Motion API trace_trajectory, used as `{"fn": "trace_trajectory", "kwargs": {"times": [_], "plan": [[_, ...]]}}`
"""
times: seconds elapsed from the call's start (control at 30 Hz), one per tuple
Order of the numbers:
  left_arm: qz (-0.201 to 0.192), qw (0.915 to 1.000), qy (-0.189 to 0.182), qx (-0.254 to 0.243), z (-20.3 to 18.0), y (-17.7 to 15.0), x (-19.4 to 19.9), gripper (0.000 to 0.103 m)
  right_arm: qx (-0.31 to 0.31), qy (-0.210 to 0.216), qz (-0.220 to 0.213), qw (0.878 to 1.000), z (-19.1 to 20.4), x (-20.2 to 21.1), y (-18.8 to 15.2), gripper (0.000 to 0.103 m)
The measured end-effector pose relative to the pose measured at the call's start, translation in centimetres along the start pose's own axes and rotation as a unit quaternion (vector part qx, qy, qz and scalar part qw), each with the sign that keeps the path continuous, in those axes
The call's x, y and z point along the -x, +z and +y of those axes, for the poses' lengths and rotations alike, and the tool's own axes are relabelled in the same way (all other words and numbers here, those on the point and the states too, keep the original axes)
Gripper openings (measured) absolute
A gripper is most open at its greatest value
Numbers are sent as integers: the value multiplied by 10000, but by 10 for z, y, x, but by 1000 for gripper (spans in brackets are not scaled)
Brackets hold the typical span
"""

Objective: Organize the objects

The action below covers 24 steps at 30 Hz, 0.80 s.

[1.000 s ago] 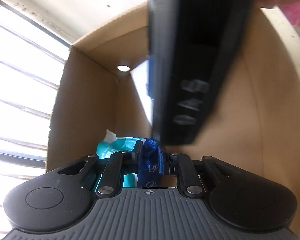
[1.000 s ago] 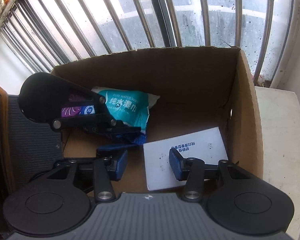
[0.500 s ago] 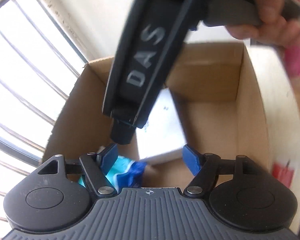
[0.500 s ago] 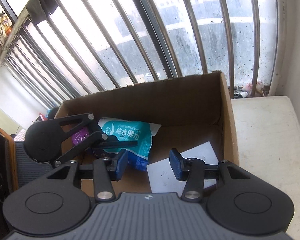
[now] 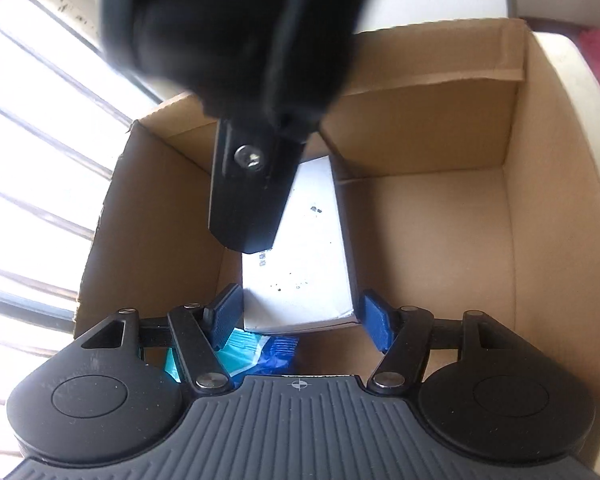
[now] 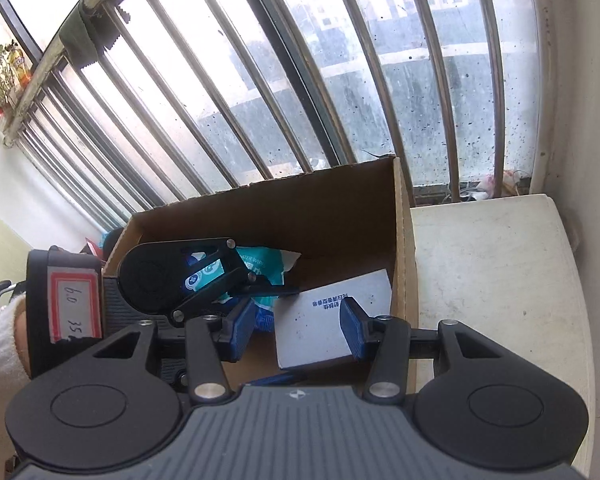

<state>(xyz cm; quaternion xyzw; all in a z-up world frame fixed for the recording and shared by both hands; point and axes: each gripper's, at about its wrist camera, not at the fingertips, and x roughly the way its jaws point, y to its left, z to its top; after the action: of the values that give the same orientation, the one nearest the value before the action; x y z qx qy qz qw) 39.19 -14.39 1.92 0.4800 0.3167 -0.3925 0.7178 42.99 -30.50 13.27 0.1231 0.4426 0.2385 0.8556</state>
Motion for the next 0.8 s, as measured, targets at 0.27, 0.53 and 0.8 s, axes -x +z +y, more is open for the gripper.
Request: {"fn": "trace_trajectory", "kwargs": {"times": [0.27,0.53,0.8], "plan": [[-108,9967,492,633,14,17,-1,62,-100,47,-66,9999,-7,1,1,50],[-721,9941,308,743,-1,47,-10,37,-21,-187,-330,9993,-9,7,4,50],[-659,9917,583,936,-4,69,-8,34,-228,36,-324,9992,-20,13,3,49]]}}
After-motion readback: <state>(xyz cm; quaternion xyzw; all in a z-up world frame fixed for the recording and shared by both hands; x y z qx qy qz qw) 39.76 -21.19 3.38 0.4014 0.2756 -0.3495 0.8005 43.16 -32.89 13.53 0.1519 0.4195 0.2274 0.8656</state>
